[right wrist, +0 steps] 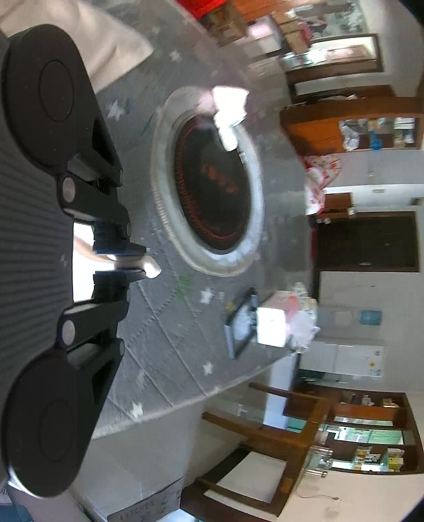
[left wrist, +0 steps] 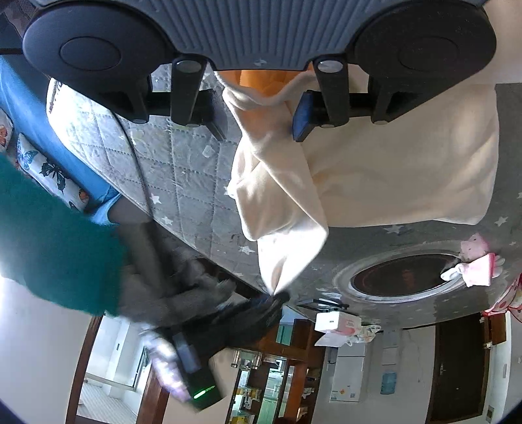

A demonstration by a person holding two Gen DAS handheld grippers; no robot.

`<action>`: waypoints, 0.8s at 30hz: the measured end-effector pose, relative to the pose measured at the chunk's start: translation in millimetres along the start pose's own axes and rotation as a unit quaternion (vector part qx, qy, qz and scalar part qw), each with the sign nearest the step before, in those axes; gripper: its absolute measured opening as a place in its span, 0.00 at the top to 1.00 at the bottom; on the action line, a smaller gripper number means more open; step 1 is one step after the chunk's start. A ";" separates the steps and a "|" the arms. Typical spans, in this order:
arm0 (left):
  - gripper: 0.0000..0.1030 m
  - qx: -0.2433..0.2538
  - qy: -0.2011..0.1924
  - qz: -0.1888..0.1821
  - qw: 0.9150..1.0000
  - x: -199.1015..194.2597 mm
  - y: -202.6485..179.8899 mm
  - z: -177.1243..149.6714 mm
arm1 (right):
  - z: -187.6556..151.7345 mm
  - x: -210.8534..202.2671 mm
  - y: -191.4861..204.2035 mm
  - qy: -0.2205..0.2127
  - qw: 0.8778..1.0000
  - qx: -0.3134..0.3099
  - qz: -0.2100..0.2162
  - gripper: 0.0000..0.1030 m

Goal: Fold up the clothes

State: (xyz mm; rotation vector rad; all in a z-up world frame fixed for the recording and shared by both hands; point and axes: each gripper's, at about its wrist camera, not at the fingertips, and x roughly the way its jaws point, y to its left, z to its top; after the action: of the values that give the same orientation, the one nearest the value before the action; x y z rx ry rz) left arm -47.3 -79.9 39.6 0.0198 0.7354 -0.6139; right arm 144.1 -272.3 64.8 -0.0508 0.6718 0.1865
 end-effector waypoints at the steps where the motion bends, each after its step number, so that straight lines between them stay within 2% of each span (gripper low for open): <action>1: 0.63 0.002 0.000 0.000 1.000 0.6 -0.8 0.2 | 1.8 -11.4 -3.6 -0.010 1.000 0.001 0.001 0.93; 3: 0.74 0.011 0.001 -0.001 1.000 1.3 -3.6 -0.3 | 5.6 -36.0 -11.6 -0.031 0.999 0.005 0.004 0.93; 4: 0.83 0.015 0.001 -0.001 1.000 1.6 -5.0 -0.5 | 6.7 -47.0 -16.2 -0.040 0.999 0.008 0.005 0.93; 7: 0.91 0.026 -0.006 -0.013 1.000 -4.1 -8.1 -1.8 | 4.8 -76.0 -32.8 -0.059 0.998 0.019 0.002 0.93; 12: 0.93 0.053 -0.009 -0.061 0.997 -16.7 -19.1 -7.2 | -9.3 -112.8 -65.3 -0.074 0.996 0.035 -0.024 0.93; 17: 0.93 0.101 0.004 -0.110 0.989 -25.1 -36.0 -21.4 | -35.9 -132.3 -99.6 -0.066 0.994 0.059 -0.061 0.93; 21: 0.93 0.127 0.018 -0.133 0.983 -25.1 -45.7 -30.5 | -68.6 -126.9 -119.2 -0.018 0.993 0.064 -0.092 0.90; 24: 0.92 0.139 0.032 -0.139 0.980 -21.5 -50.7 -36.7 | -90.7 -120.6 -124.4 0.014 0.991 0.058 -0.118 0.82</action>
State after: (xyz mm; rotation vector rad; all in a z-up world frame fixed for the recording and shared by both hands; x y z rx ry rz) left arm -109.4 -102.4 35.5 0.1990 0.7153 -0.9837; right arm 19.3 -423.0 67.3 -0.0203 0.6981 -0.0815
